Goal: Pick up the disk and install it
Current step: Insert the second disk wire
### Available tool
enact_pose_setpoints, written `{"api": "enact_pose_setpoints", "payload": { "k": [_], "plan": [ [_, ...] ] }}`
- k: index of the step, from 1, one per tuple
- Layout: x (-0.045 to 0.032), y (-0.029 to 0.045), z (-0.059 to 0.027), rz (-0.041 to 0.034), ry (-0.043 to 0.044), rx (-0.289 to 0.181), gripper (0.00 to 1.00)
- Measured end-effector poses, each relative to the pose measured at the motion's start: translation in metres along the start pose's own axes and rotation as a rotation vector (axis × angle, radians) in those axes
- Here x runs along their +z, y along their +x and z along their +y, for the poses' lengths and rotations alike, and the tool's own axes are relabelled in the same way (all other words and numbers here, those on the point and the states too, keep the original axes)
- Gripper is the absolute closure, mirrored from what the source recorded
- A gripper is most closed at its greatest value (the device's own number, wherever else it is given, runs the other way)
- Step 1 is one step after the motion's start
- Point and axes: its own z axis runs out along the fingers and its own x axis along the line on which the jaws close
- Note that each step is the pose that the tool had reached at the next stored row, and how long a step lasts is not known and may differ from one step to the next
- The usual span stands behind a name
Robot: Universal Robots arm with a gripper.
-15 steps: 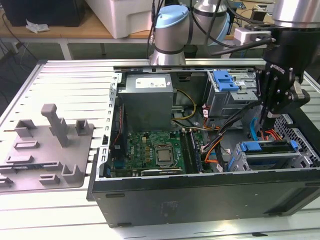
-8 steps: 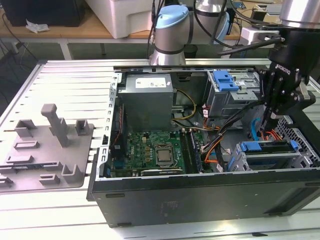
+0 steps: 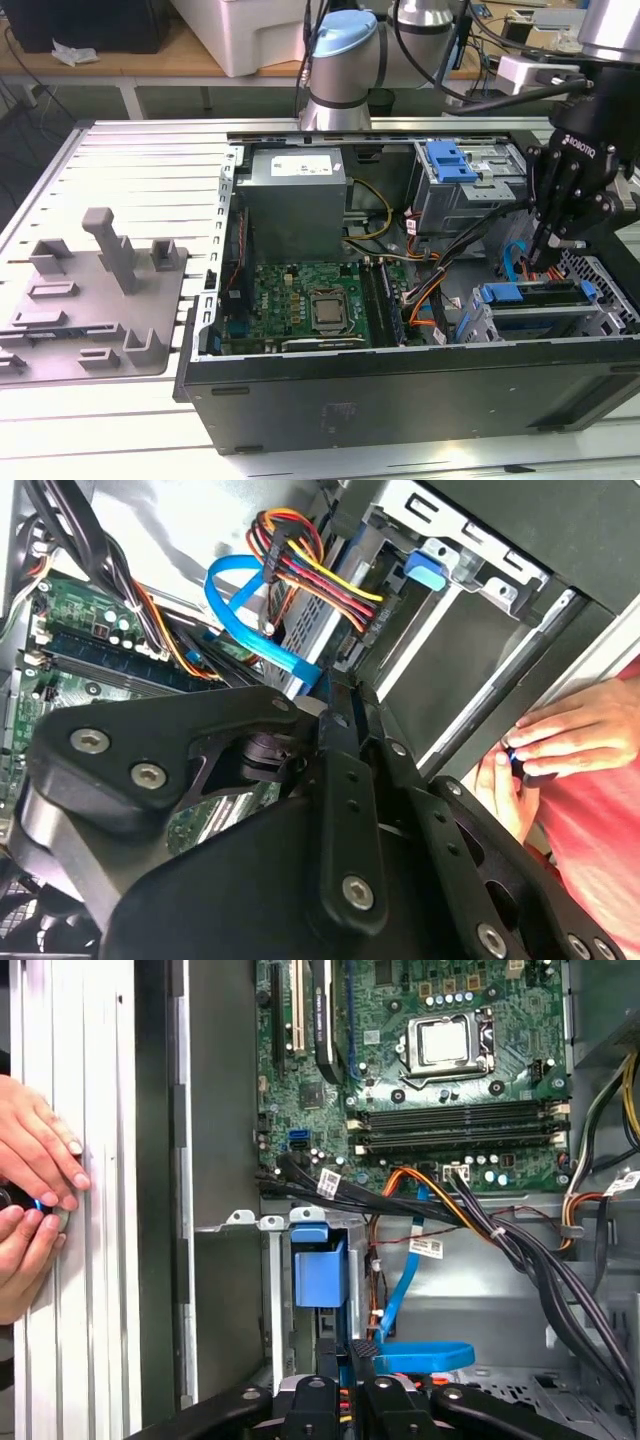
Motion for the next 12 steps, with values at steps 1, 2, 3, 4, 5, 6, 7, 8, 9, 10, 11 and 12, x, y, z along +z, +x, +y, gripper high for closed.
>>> {"api": "enact_pose_setpoints", "payload": {
  "k": [1, 2, 3, 4, 5, 6, 7, 8, 9, 10, 11, 12],
  "plan": [
    [0.0003, 0.0005, -0.0006, -0.0005, -0.0024, -0.001, 0.84],
    [0.0004, 0.0008, -0.0012, -0.0018, -0.0035, -0.001, 0.84],
    [0.0005, 0.0011, -0.0018, -0.0041, -0.0046, -0.001, 0.84],
    [0.0007, 0.0014, -0.0024, -0.0064, -0.0056, -0.002, 0.84],
    [0.0008, 0.0017, -0.0033, -0.0098, -0.0067, -0.002, 0.84],
    [0.001, 0.0019, -0.0039, -0.012, -0.0075, -0.002, 0.84],
    [0.0012, 0.0021, -0.0044, -0.0135, -0.0082, -0.001, 0.84],
    [0.0015, 0.0023, -0.0048, -0.0158, -0.0091, 0.0, 0.84],
    [0.0017, 0.0025, -0.0051, -0.0177, -0.0096, 0.001, 0.84],
    [0.002, 0.0029, -0.0054, -0.0221, -0.0105, 0.002, 0.84],
    [0.0022, 0.0032, -0.0056, -0.0265, -0.0112, 0.003, 0.84],
    [0.0024, 0.0036, -0.0059, -0.0311, -0.0117, 0.004, 0.84]
  ]
}}
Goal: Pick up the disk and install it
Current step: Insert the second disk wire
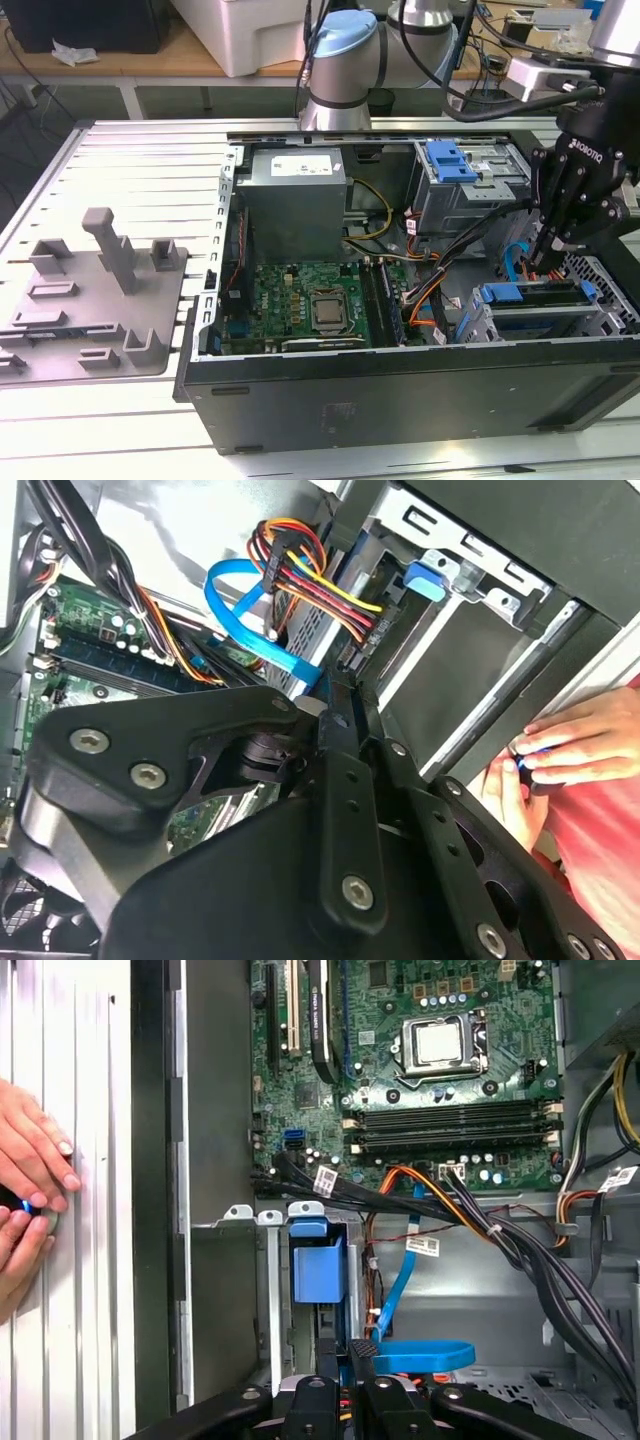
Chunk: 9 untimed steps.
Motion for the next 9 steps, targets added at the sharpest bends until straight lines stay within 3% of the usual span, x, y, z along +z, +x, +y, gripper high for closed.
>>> {"api": "enact_pose_setpoints", "payload": {
  "k": [2, 4, 9],
  "plan": [
    [0.0006, 0.0023, -0.0006, -0.0198, -0.0024, 0.002, 0.84],
    [0.0012, 0.0043, -0.0011, -0.031, -0.0045, 0.003, 0.84],
    [0.0027, 0.0099, -0.0038, -0.0442, -0.013, 0.005, 0.84]
  ]
}}
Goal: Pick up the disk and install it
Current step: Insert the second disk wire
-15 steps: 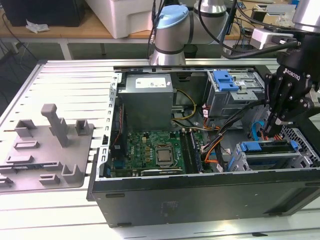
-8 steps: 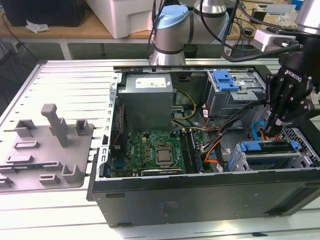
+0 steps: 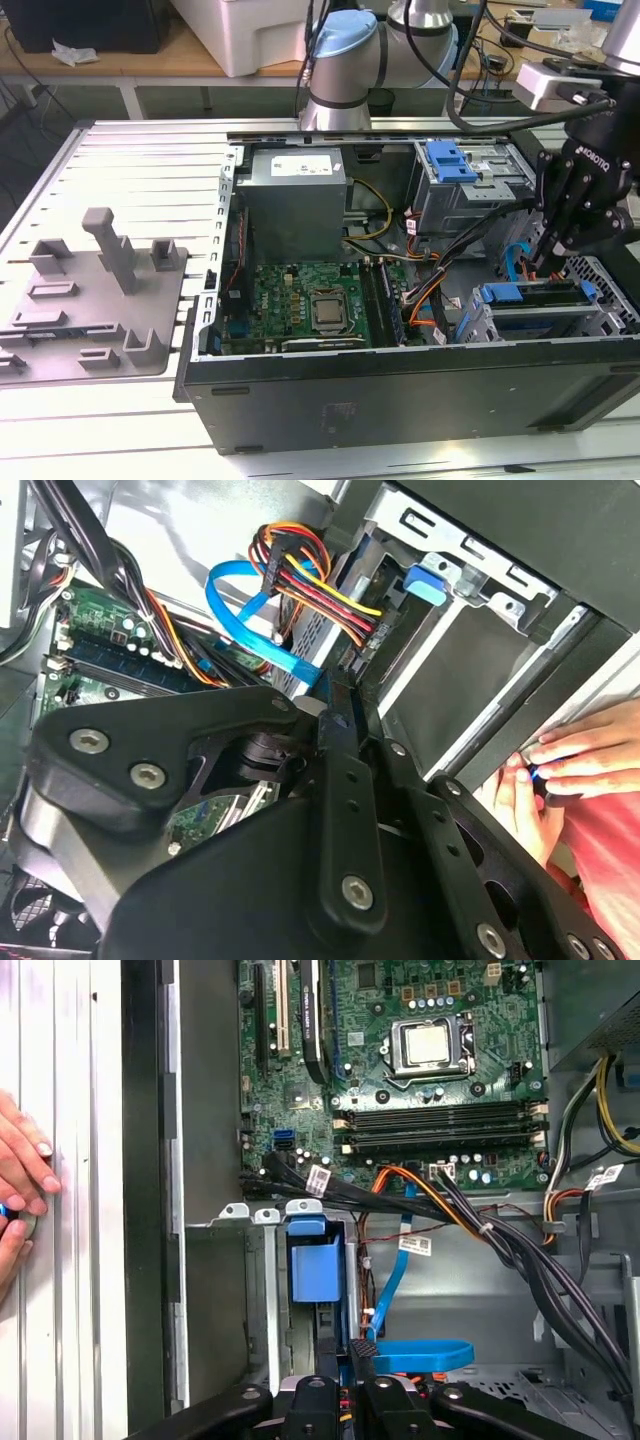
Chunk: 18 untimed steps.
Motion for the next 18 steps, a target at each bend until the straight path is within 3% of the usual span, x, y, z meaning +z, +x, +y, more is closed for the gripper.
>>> {"api": "enact_pose_setpoints", "payload": {
  "k": [5, 18],
  "plan": [
    [0.0015, 0.0017, -0.0018, -0.001, -0.0073, 0.001, 0.84],
    [0.0022, 0.0045, -0.0023, -0.0016, -0.0074, 0.001, 0.84]
  ]
}}
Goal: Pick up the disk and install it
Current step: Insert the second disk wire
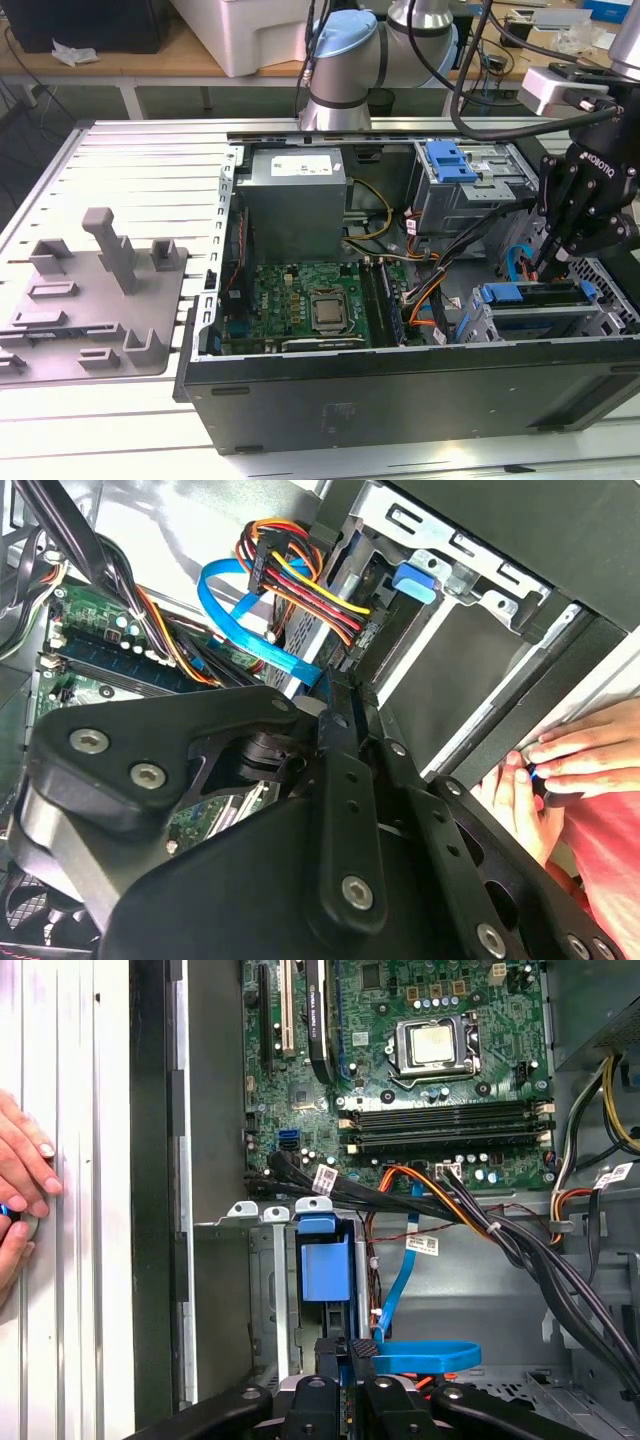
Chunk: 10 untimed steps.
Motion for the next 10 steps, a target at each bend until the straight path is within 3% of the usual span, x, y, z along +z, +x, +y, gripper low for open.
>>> {"api": "enact_pose_setpoints", "payload": {
  "k": [10],
  "plan": [
    [0.0007, 0.0, -0.0009, 0.0002, 0.0, 0.0, 0.84]
  ]
}}
